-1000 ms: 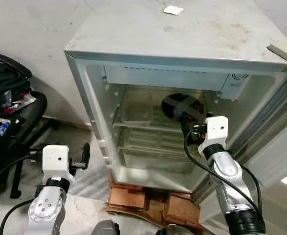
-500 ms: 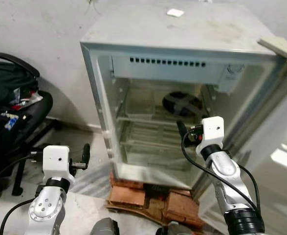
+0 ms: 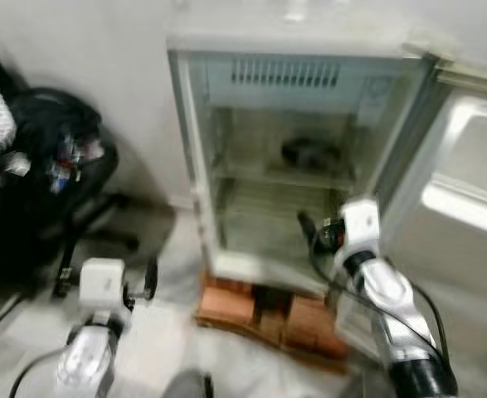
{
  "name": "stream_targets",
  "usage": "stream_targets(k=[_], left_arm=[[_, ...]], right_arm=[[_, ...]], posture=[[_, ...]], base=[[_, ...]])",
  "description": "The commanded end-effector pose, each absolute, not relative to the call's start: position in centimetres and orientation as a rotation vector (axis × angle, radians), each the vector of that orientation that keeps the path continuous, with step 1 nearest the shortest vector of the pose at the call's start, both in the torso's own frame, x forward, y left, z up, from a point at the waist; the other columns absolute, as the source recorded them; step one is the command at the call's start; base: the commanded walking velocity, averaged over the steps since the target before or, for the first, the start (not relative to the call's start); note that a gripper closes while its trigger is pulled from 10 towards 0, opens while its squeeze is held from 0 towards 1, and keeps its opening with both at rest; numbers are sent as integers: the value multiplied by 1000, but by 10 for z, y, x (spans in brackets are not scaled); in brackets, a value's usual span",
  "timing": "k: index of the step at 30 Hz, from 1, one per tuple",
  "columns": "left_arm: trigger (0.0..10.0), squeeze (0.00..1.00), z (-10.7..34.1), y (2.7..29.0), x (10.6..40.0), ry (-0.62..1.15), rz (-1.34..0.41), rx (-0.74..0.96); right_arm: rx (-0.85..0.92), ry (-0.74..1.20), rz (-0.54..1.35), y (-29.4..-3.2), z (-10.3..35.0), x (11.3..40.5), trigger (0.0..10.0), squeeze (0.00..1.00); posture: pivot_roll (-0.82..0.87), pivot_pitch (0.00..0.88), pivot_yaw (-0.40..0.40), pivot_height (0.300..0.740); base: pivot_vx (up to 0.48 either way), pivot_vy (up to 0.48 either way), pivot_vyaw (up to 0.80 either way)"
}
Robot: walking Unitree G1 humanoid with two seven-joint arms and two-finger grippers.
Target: Restocking fridge
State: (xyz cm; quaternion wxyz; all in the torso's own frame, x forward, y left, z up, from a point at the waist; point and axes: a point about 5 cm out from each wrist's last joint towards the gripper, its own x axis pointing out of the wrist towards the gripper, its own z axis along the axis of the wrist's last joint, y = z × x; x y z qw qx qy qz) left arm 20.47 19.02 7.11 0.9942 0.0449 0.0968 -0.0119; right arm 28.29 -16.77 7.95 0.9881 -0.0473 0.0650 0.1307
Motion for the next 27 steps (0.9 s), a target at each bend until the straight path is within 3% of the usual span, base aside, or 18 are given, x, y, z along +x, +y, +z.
stream_targets(k=[1,7,13,17,20,27], left_arm=[[10000,0,75,194,211,178,-26,105],[10000,0,68,191,213,199,-48,109],[10000,0,70,192,218,172,-35,144],[10000,0,76,206,222,147,23,165],[10000,0,78,212,224,141,39,161],[10000,0,87,189,221,100,-64,57]], right_arm=[[-78,123,299,-164,84,284,10000,0],[-53,121,317,-172,90,283,10000,0],[17,114,150,-185,95,291,10000,0],[-30,43,36,-188,101,291,10000,0],[57,87,-82,-196,92,286,10000,0],[-7,133,-88,-197,83,262,10000,0]], posture=[[-6,0,53,740],[1,0,52,740],[30,0,11,740],[39,0,18,740],[27,0,36,740],[-56,2,57,740]], base=[[-274,0,0],[-273,0,0],[-272,0,0],[-262,0,0],[0,0,0],[0,0,0]])
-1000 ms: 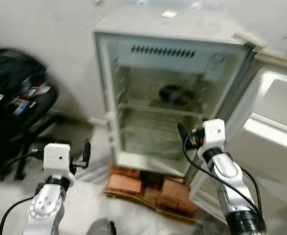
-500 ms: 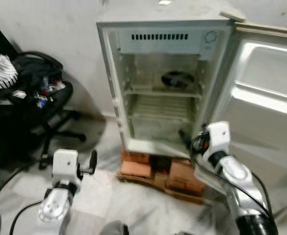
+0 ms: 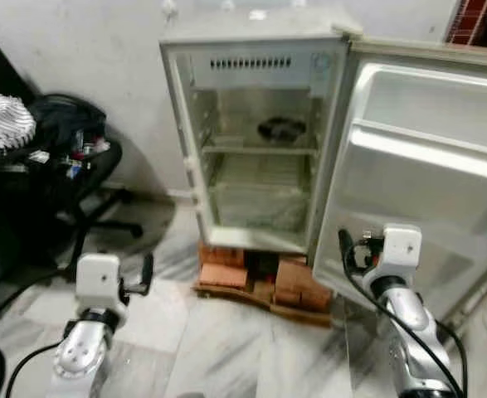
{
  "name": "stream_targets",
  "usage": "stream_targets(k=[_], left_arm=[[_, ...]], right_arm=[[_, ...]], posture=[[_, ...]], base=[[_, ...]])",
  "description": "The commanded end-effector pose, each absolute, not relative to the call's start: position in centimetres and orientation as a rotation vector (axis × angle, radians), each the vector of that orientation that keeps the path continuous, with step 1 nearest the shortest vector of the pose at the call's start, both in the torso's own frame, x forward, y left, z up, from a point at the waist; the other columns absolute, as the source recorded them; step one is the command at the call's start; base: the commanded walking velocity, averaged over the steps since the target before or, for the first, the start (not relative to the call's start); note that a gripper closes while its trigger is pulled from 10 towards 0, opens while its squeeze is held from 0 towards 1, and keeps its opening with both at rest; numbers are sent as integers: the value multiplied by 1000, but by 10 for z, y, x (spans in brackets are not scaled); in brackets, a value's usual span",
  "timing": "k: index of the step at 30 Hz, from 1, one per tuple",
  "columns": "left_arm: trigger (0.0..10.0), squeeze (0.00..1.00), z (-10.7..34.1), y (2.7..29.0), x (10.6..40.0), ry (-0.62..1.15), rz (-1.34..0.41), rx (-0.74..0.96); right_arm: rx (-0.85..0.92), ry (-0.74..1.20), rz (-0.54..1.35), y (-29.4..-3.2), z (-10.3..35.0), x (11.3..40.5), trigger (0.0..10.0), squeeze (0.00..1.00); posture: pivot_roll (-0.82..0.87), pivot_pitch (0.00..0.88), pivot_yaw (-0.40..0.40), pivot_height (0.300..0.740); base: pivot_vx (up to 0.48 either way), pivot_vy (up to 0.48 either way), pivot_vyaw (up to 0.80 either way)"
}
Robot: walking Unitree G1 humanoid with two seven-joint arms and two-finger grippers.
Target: Restocking fridge
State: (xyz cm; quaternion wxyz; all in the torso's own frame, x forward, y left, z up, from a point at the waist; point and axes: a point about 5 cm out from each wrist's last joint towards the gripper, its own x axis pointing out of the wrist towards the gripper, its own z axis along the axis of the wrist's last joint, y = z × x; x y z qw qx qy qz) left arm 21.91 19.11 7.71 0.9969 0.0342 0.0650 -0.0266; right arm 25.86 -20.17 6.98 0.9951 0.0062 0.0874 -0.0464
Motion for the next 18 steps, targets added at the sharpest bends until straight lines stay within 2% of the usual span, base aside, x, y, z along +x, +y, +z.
stream_targets(k=[1,3,6,9,13,18], left_arm=[[10000,0,88,186,222,92,-71,55],[10000,0,89,179,226,85,-88,67],[10000,0,84,180,224,91,-77,79],[10000,0,80,183,220,109,-96,68],[10000,0,75,190,221,129,-92,69],[10000,0,71,184,222,155,-138,69]], right_arm=[[-27,141,-106,-198,81,260,10000,0],[-33,157,-120,-199,77,256,10000,0],[100,177,-77,-190,71,251,10000,0],[71,165,-99,-187,73,253,10000,0],[-28,159,-156,-198,74,258,10000,0],[-17,194,-158,-213,67,243,10000,0]], posture=[[-56,2,57,740],[-58,6,52,740],[-63,0,59,740],[-71,0,67,740],[-72,0,84,740],[-93,18,91,740]], base=[[0,0,0],[0,0,0],[0,0,0],[0,0,0],[0,0,0],[0,0,0]])
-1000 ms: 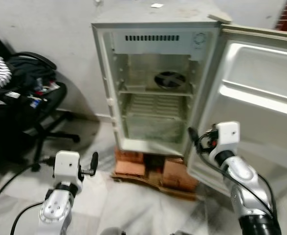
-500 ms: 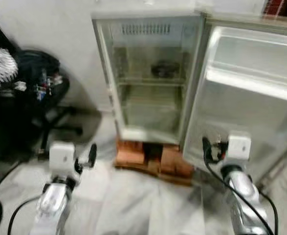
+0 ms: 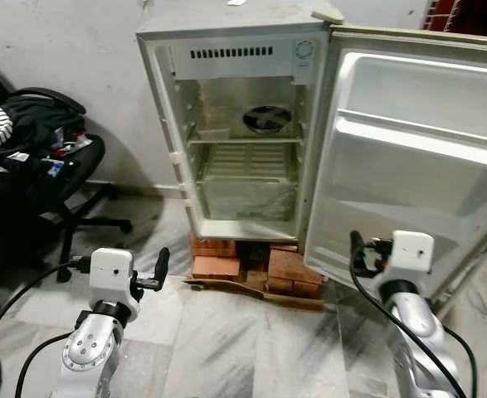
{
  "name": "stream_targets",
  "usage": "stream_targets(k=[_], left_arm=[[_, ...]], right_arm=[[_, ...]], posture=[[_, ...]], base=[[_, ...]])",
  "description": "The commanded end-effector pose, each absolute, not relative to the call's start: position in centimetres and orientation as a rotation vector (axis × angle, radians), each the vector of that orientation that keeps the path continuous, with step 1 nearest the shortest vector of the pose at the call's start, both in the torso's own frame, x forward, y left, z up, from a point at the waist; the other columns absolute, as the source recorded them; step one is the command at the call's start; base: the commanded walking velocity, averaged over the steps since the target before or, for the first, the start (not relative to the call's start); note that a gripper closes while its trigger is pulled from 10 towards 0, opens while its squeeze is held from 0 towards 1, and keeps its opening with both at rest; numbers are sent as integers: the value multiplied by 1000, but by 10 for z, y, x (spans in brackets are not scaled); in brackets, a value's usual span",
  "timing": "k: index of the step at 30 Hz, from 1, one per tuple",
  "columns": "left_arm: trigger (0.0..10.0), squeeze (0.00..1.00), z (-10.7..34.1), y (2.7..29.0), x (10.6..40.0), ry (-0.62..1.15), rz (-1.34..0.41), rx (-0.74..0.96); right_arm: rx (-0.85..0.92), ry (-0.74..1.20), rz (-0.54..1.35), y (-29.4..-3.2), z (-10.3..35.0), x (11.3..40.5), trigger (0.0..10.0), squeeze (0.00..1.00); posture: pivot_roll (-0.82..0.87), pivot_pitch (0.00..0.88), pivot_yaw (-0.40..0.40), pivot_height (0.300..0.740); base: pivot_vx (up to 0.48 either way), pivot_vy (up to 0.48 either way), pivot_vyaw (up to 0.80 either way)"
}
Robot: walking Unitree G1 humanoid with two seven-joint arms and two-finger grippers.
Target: Restocking fridge
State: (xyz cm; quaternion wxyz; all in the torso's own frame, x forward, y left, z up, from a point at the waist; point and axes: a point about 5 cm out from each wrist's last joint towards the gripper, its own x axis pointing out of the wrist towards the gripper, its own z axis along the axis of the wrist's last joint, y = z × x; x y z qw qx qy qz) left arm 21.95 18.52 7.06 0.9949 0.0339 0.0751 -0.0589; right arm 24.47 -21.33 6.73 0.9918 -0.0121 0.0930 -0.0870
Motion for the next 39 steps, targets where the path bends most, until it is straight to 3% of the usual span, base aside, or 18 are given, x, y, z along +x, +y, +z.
stream_targets(k=[1,13,21,26,28,32,39], left_arm=[[10000,0,71,184,222,155,-138,69],[10000,0,73,172,223,157,-176,48],[10000,0,74,176,227,177,-211,56],[10000,0,77,175,230,147,-198,55],[10000,0,82,174,233,117,-184,63],[10000,0,87,180,231,95,-150,66],[10000,0,85,184,225,98,-136,73]], right_arm=[[-17,194,-158,-213,67,243,10000,0],[-115,190,26,-202,89,274,10000,0],[-167,315,116,-203,87,299,10000,0],[-132,302,34,-207,78,301,10000,0],[-22,288,-69,-209,71,295,10000,0],[12,252,-123,-208,63,273,10000,0],[-16,160,-47,-194,73,267,10000,0]], posture=[[-93,18,91,740],[-62,83,81,740],[-82,107,98,740],[-63,88,65,740],[-43,75,54,740],[-37,68,62,740],[-54,62,50,740]], base=[[0,0,0],[0,0,-800],[0,0,-800],[0,0,-800],[0,0,-800],[0,0,-600],[0,0,0]])
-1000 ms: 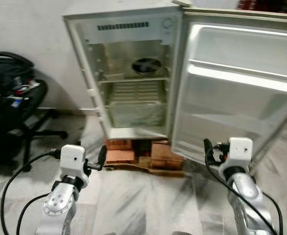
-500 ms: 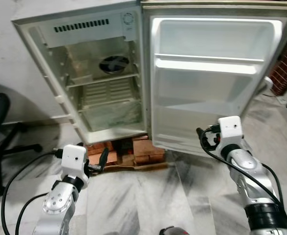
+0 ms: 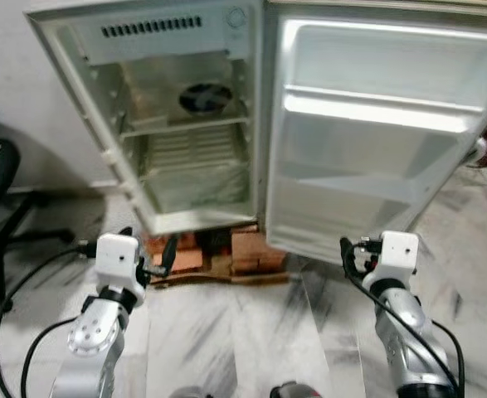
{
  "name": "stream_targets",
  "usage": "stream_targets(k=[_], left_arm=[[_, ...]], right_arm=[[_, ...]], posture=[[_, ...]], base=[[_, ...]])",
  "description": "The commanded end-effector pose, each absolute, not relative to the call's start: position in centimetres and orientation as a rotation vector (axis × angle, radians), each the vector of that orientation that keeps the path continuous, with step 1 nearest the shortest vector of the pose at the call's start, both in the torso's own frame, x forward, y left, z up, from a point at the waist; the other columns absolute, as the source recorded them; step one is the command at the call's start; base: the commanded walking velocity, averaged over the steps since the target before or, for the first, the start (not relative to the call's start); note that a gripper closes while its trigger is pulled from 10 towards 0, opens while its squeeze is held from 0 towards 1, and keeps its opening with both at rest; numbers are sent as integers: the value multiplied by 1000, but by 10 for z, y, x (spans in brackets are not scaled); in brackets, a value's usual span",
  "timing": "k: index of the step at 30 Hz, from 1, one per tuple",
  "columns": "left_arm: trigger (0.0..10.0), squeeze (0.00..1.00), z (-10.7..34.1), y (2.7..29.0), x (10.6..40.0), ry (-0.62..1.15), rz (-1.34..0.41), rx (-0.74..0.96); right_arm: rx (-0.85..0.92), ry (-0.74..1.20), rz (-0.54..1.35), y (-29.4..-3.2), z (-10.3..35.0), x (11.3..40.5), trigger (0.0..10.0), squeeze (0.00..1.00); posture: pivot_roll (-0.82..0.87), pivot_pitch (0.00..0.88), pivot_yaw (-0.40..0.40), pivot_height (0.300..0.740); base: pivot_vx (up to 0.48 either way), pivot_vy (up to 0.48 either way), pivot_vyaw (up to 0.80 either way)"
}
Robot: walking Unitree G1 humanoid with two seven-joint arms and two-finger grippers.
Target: Restocking fridge
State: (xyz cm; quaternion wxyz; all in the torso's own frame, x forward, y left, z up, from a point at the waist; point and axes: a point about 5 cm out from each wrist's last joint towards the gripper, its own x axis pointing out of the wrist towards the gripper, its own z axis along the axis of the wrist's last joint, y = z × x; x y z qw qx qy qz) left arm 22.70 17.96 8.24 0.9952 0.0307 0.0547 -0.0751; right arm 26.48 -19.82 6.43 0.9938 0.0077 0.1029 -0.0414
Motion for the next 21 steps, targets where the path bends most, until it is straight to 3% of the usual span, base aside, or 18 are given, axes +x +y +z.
stream_targets(k=[1,21], left_arm=[[10000,0,84,184,224,100,-134,73],[10000,0,81,180,221,112,-127,59]], right_arm=[[-29,151,-34,-193,74,267,10000,0],[-48,132,61,-176,76,269,10000,0]], posture=[[-54,62,50,740],[-45,63,41,740]], base=[[0,0,0],[0,-378,0]])
